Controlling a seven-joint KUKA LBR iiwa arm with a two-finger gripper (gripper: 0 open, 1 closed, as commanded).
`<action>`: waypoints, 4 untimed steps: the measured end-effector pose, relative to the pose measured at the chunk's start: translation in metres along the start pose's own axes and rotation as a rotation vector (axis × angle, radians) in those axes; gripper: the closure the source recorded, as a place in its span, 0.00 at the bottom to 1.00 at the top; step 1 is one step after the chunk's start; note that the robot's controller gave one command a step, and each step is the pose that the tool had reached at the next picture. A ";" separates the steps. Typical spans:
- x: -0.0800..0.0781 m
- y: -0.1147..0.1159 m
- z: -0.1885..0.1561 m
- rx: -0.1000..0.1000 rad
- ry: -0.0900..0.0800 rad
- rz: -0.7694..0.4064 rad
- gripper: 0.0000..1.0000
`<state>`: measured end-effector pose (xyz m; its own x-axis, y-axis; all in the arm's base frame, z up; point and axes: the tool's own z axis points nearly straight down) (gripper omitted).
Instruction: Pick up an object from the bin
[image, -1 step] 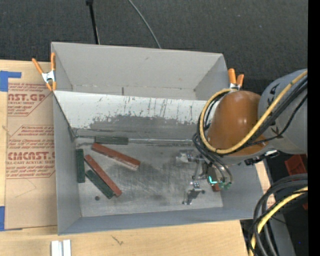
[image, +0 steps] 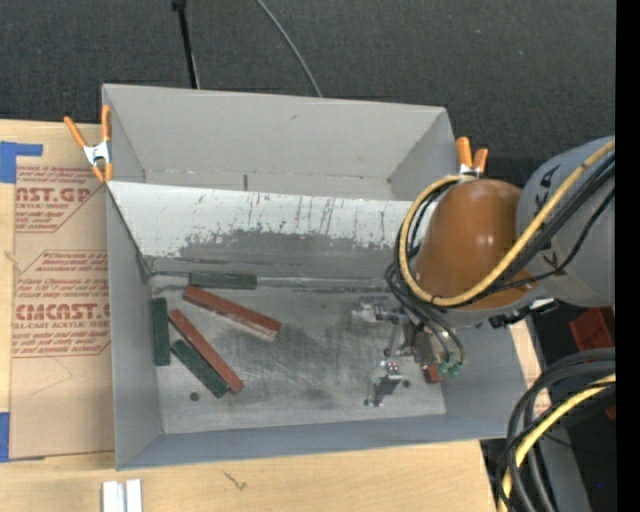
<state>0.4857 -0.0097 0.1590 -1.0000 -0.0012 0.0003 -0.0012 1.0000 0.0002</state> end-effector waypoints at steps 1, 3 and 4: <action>-0.060 0.075 -0.009 0.000 -0.003 -0.045 0.00; -0.098 0.131 0.083 -0.002 0.000 -0.122 1.00; -0.098 0.131 0.083 -0.002 -0.001 -0.123 1.00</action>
Offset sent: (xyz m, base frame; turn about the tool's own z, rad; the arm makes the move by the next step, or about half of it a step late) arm 0.0828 0.0661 -0.0683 -0.2484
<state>0.5834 0.1211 0.0758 -0.9923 -0.1235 -0.0006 -0.1235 0.9923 0.0024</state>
